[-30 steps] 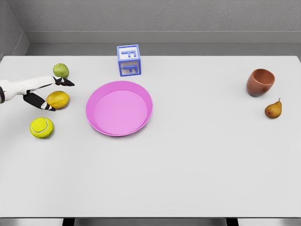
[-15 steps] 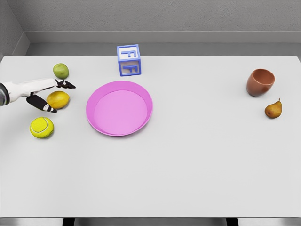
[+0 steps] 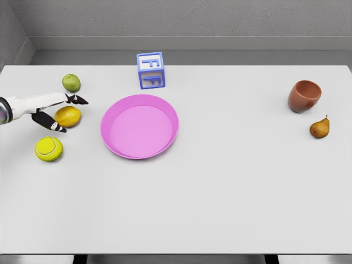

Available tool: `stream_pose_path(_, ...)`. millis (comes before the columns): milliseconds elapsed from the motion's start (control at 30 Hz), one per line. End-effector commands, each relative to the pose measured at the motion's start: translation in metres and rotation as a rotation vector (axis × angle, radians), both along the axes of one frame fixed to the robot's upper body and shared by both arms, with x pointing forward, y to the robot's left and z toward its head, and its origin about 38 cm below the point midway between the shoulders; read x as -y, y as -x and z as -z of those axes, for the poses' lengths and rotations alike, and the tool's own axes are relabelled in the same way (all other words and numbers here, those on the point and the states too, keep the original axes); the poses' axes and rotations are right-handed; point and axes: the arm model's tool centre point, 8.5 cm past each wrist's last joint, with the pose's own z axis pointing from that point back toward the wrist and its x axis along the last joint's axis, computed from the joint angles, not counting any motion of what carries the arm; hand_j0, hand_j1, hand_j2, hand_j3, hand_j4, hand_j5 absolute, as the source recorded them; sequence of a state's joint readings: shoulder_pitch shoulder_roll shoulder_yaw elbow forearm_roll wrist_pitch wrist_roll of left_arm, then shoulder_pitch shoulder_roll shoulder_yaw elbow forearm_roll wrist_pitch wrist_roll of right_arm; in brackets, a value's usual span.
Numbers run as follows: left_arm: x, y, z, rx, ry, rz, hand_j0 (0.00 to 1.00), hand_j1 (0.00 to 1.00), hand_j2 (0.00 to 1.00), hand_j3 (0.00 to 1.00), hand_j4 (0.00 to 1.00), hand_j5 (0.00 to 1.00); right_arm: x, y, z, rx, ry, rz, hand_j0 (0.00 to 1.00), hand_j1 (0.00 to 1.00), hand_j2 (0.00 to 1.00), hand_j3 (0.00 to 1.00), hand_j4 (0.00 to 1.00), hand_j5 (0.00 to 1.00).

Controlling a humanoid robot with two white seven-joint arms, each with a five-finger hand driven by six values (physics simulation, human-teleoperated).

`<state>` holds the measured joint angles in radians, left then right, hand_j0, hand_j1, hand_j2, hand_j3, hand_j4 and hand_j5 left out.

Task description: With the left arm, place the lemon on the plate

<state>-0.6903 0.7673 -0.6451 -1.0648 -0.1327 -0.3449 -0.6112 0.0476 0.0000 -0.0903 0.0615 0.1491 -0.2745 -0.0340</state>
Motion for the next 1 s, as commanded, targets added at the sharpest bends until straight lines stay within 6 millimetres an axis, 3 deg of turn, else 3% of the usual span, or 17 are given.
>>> stream_pose_path(0,-0.0012,-0.0005,0.0015,-0.002,-0.003,-0.006,0.88,0.88,0.88,0.88,0.88,0.88,0.0,-0.0001,0.0,0.0,0.0,0.001,1.0,1.0,1.0,1.0,1.0,1.0)
stream_pose_path(433,0.0028,-0.0034,0.0075,-0.009,-0.007,-0.009,0.88,0.88,0.88,0.88,0.88,0.88,0.0,-0.0001,0.0,0.0,0.0,0.001,1.0,1.0,1.0,1.0,1.0,1.0)
stream_pose_path(633,0.0019,-0.0034,0.008,-0.011,-0.008,-0.012,0.78,0.78,0.78,0.78,0.78,0.78,0.0,-0.0001,0.0,0.0,0.0,0.001,1.0,1.0,1.0,1.0,1.0,1.0)
stream_pose_path(967,0.0018,-0.003,0.0089,-0.011,-0.012,-0.01,0.78,0.78,0.78,0.78,0.78,0.78,0.0,-0.0001,0.0,0.0,0.0,0.001,1.0,1.0,1.0,1.0,1.0,1.0)
